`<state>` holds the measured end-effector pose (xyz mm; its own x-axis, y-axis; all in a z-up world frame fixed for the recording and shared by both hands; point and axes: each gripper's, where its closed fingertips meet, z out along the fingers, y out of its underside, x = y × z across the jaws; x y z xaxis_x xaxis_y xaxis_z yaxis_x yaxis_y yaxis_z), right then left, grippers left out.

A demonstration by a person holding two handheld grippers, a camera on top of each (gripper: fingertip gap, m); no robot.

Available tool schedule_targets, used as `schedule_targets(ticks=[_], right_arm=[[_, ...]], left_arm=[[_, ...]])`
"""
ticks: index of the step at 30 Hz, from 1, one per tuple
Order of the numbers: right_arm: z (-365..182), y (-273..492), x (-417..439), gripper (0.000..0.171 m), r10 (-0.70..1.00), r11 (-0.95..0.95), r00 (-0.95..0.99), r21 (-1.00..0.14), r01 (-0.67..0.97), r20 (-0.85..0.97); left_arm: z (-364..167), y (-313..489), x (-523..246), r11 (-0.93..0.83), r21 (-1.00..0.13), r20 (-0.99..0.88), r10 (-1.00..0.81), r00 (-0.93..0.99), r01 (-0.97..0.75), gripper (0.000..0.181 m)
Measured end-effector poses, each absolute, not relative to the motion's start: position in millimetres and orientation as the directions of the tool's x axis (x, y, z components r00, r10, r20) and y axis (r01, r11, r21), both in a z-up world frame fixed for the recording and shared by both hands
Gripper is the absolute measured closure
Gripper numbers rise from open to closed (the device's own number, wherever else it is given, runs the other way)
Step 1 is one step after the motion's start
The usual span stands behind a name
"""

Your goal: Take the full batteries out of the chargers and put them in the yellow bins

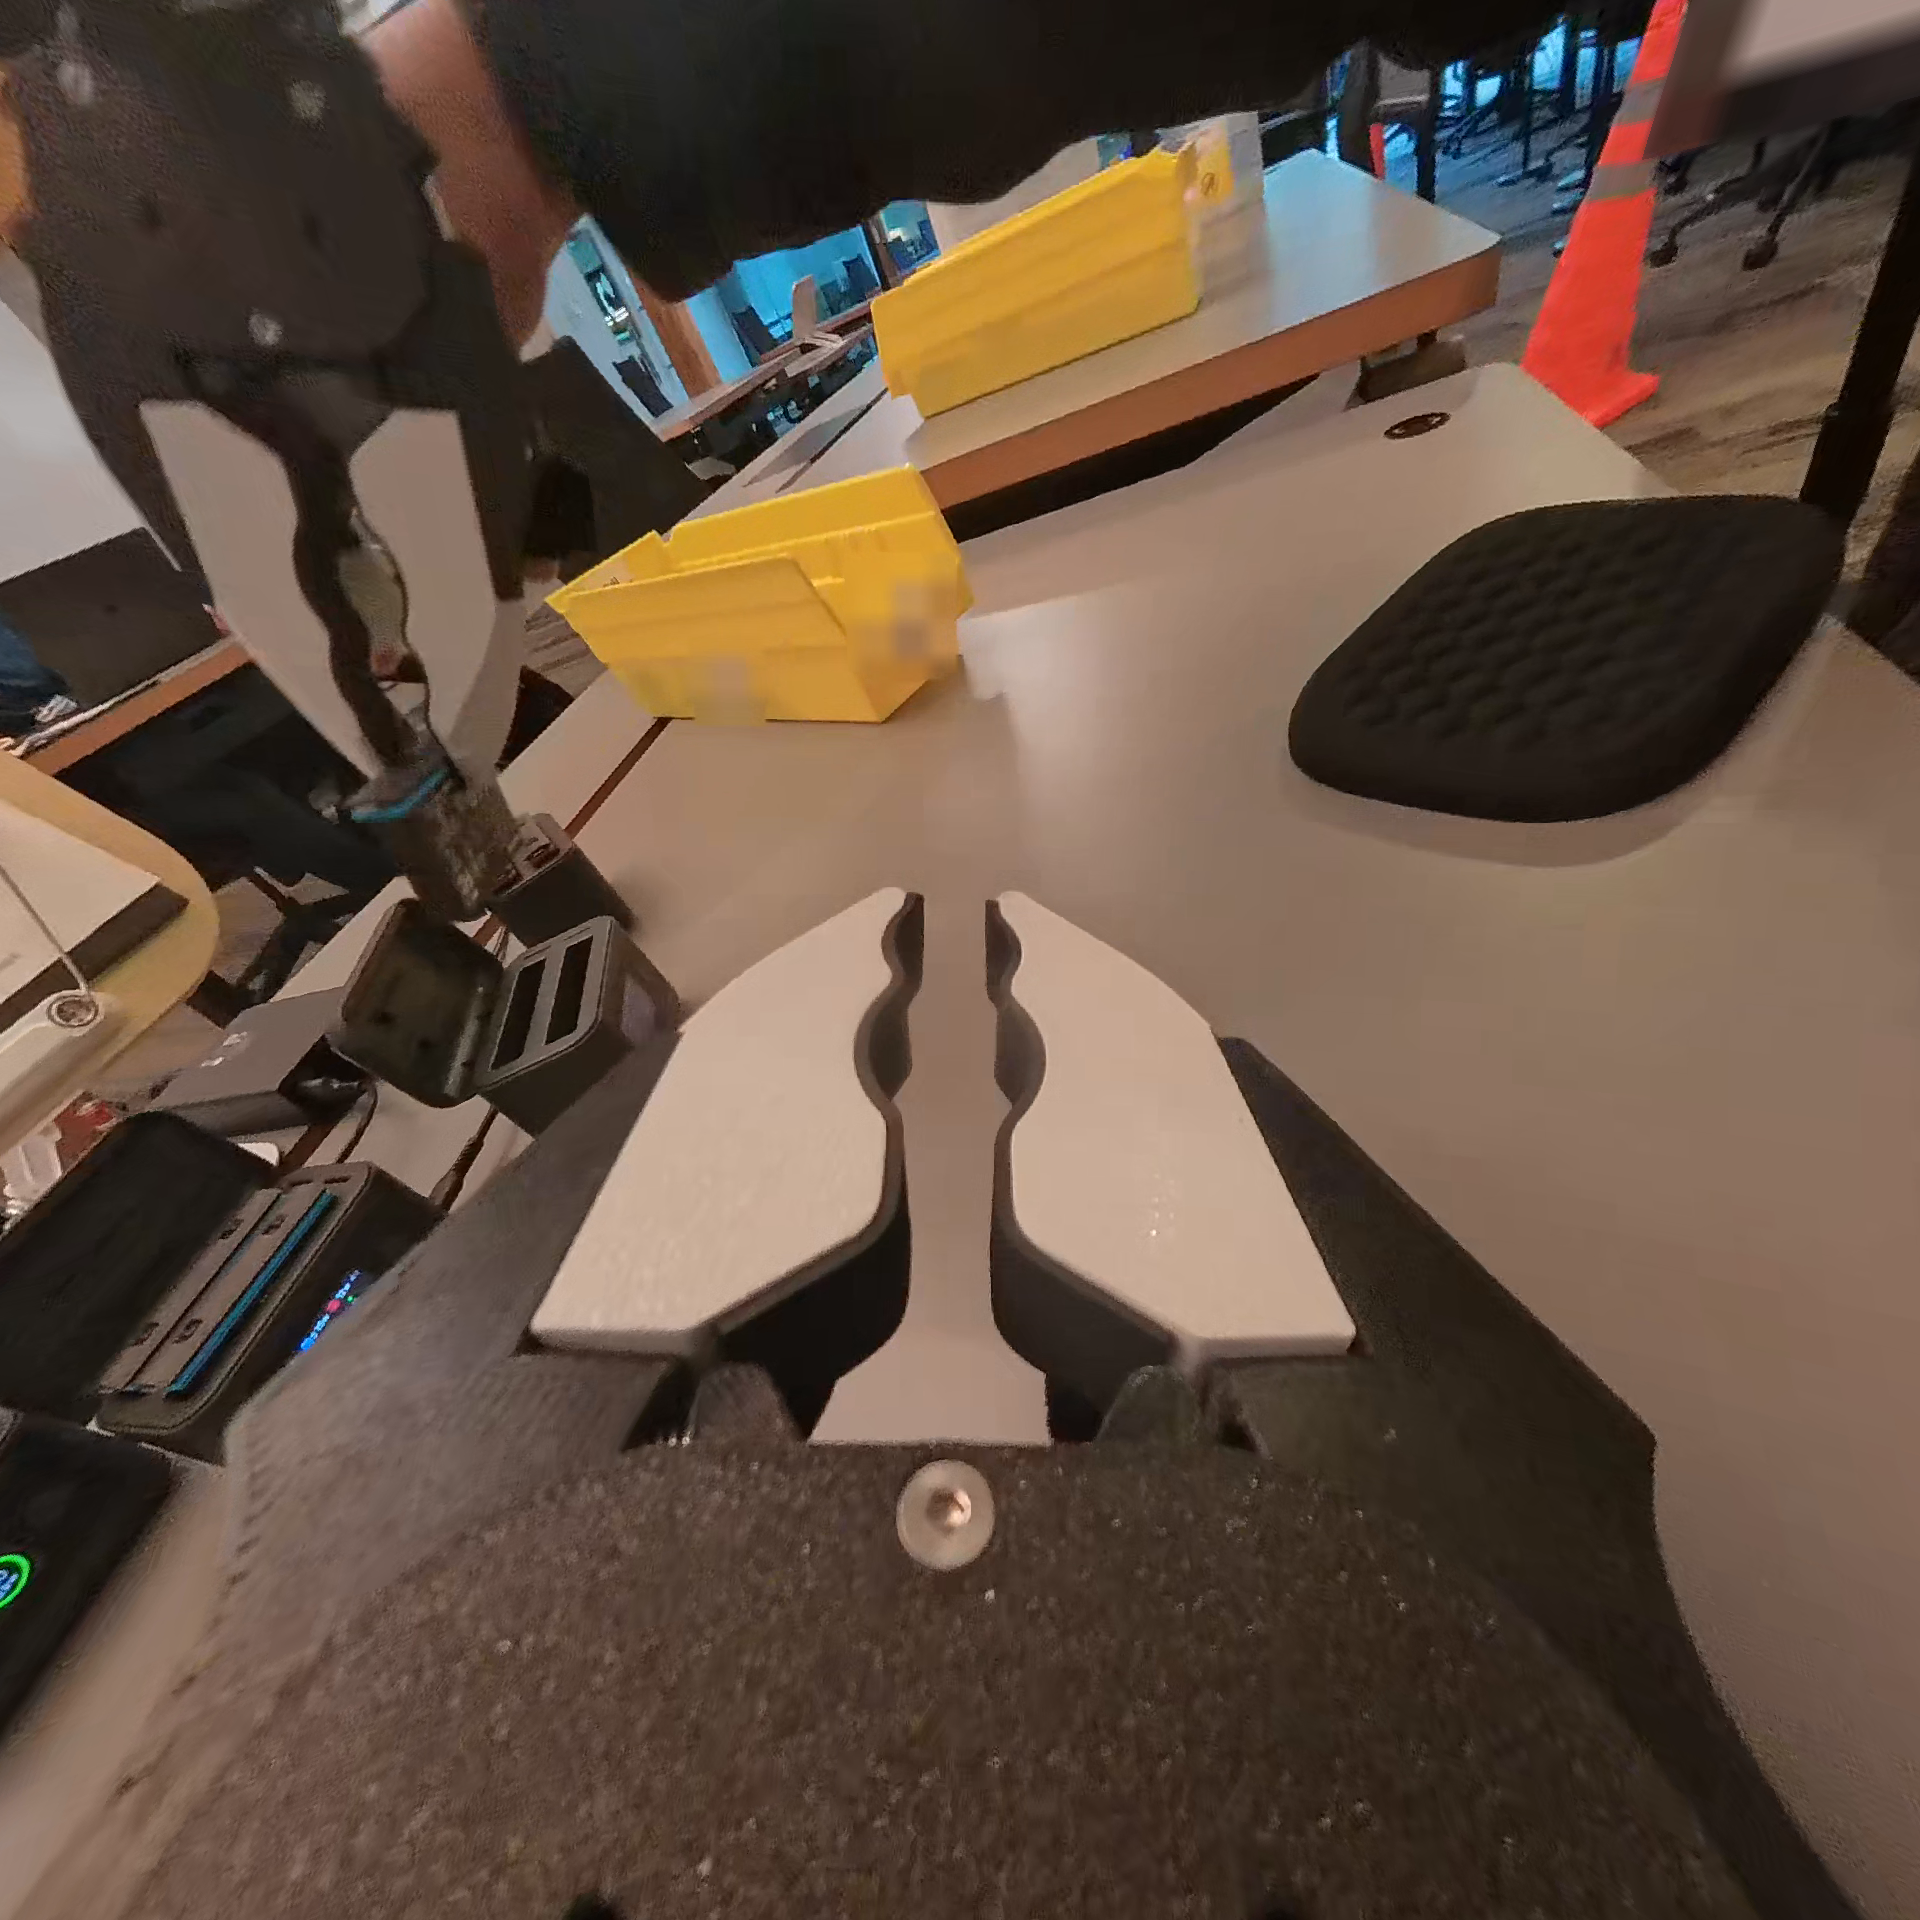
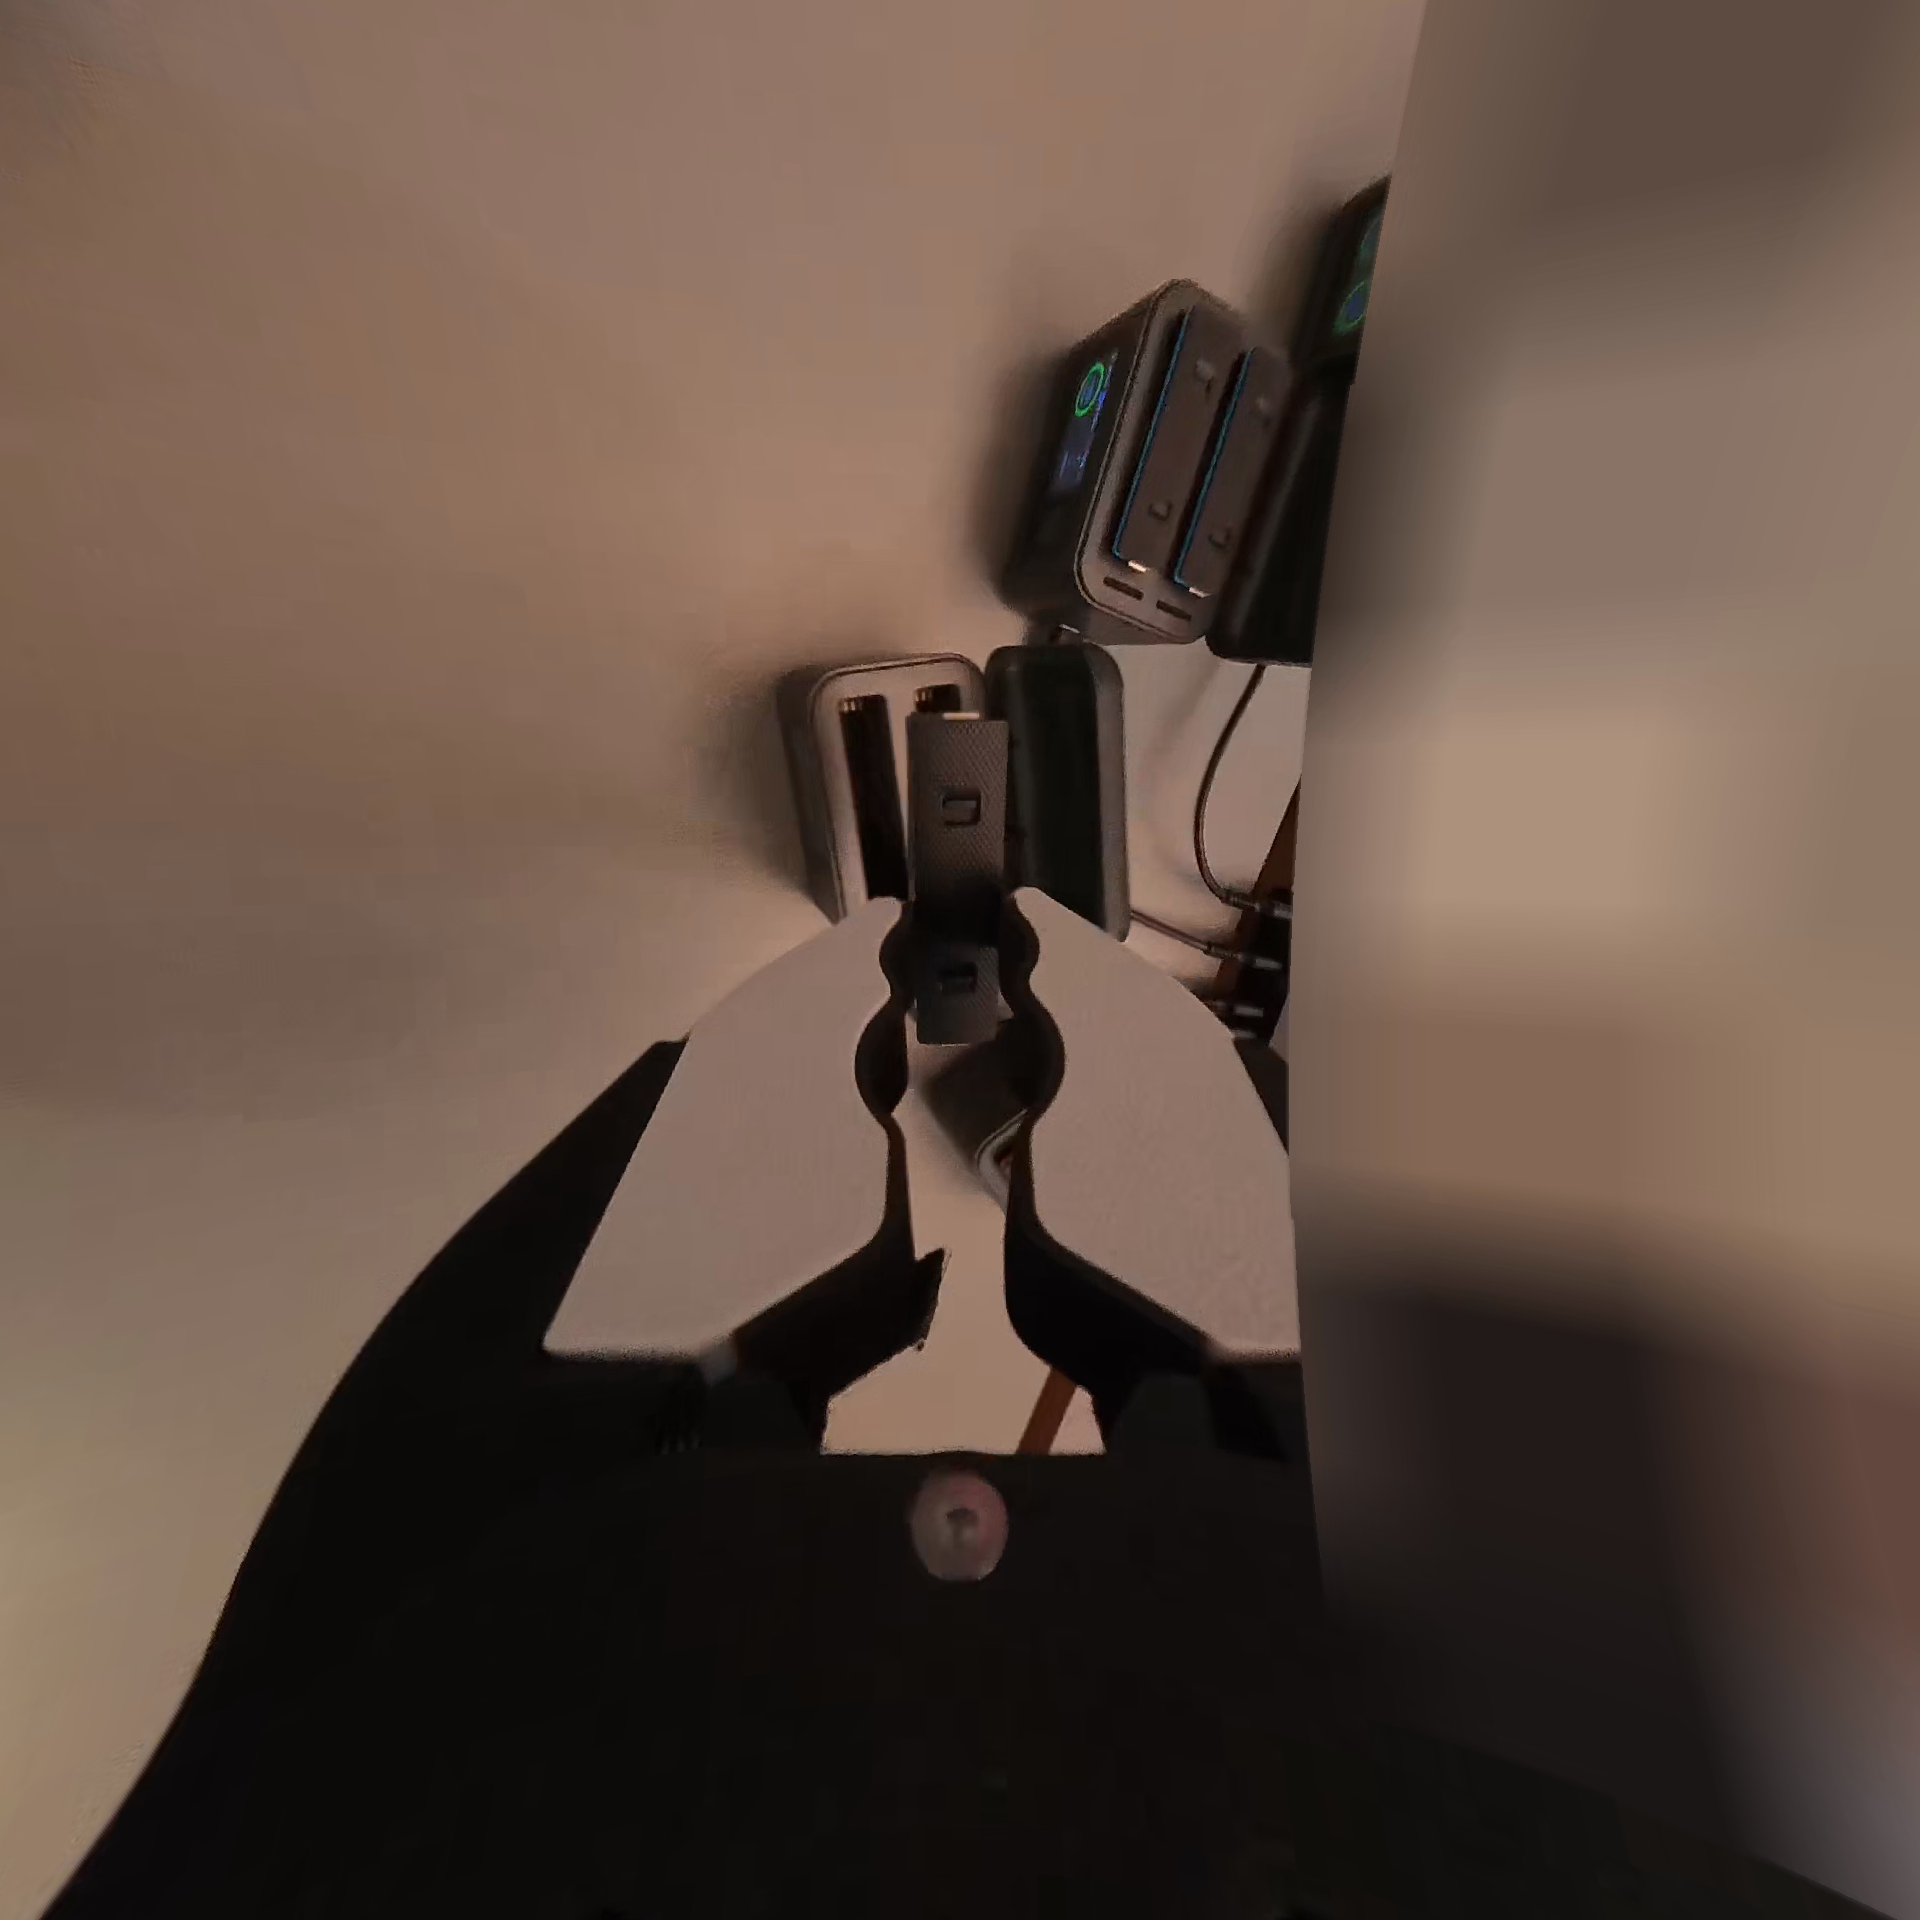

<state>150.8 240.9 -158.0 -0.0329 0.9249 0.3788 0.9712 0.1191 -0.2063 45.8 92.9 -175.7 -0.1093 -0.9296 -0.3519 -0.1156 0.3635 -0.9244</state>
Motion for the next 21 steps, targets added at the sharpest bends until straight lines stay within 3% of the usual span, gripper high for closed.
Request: schedule_targets(ticks=[10,21], right_arm=[[-194.1,266.9,151.3,0.156,0.968,0.176,-0.134,-0.194,0.965,0.21],[-205.6,268.3,151.6,0.156,0.969,0.204,-0.175,-0.158,0.966,0.176]], left_arm=[[-186.0,107.0,46.8,0.348,-0.925,-0.336,-0.937,-0.1,-0.153,0.174],[-194.6,109.3,49.0,0.354,-0.917,-0.339,-0.934,-0.111,-0.181,0.176]])
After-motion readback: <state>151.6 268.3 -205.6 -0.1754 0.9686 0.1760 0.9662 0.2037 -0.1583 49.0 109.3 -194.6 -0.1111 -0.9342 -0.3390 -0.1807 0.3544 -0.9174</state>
